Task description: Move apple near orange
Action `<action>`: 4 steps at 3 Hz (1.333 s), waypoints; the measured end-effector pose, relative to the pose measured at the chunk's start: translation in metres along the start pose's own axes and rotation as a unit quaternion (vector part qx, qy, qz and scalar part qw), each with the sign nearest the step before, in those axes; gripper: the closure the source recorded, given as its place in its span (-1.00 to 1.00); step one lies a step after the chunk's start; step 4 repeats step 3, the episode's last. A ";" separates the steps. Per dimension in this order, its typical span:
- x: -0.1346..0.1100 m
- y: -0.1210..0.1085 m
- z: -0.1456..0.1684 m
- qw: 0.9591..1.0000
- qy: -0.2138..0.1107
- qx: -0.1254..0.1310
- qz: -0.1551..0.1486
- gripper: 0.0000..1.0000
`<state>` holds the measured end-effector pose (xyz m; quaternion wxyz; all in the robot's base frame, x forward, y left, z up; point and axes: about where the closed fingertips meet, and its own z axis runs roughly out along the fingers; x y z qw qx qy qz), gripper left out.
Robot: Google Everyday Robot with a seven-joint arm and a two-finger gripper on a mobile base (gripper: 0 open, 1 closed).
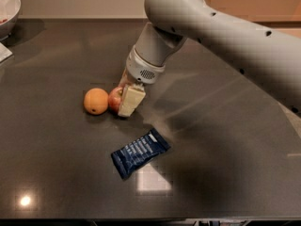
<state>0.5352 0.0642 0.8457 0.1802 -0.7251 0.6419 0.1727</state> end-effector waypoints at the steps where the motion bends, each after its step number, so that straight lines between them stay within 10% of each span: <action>1: 0.002 0.000 0.003 1.000 -0.001 0.000 0.003 -0.72; 4: 0.002 0.000 0.005 1.000 -0.001 -0.001 0.002 -1.00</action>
Offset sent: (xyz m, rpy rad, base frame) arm 0.0003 -0.0005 -0.0037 0.0016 0.0026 -0.0043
